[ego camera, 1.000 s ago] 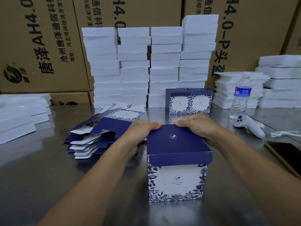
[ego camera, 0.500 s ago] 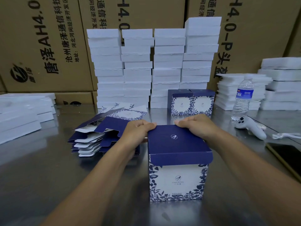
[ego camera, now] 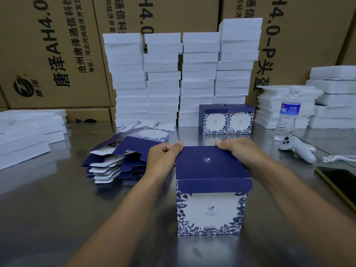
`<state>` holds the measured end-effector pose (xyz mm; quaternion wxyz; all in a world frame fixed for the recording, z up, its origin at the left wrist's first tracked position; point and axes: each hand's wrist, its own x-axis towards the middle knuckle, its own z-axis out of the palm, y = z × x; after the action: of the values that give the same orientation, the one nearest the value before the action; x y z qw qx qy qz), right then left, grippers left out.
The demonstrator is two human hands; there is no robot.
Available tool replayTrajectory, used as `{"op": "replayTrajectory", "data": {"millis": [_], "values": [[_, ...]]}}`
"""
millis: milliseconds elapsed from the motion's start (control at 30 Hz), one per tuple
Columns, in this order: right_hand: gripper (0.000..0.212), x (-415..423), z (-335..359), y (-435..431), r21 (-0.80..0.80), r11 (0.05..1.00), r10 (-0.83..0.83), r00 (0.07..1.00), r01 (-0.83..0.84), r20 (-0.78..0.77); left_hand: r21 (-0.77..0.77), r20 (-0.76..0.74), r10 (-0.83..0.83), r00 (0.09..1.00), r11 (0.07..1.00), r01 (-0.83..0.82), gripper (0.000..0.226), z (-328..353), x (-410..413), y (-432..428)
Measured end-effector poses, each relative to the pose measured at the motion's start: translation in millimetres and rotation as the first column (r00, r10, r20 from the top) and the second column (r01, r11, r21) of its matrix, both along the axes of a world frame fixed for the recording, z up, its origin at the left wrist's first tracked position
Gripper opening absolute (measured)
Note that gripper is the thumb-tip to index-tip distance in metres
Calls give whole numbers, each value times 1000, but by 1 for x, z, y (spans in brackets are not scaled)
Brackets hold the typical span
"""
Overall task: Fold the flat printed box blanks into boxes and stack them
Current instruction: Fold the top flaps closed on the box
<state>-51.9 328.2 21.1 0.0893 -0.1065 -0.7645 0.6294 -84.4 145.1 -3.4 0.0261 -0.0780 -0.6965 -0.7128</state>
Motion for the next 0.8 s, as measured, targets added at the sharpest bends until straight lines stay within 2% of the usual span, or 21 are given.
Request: {"op": "replayTrajectory", "data": {"millis": [100,267,600,700,800], "values": [[20,3,-3,-1,-20,1000,-25,1000,24,-14,-27,-31,34,999,999,-35,33,1,-1,1],[21,9,-13,0,-200,978,-59,998,65,32,-41,-47,38,998,998,-39,34,1,-2,1],[17,2,-10,-1,-229,969,-88,996,93,34,34,3,-2,1000,999,1,41,0,2,3],[16,6,-12,-1,-168,982,-102,993,90,-62,48,12,-11,1000,999,11,40,0,3,3],[7,19,-7,2,-155,988,-46,976,13,-212,22,6,-23,1000,999,23,38,-1,3,1]]}}
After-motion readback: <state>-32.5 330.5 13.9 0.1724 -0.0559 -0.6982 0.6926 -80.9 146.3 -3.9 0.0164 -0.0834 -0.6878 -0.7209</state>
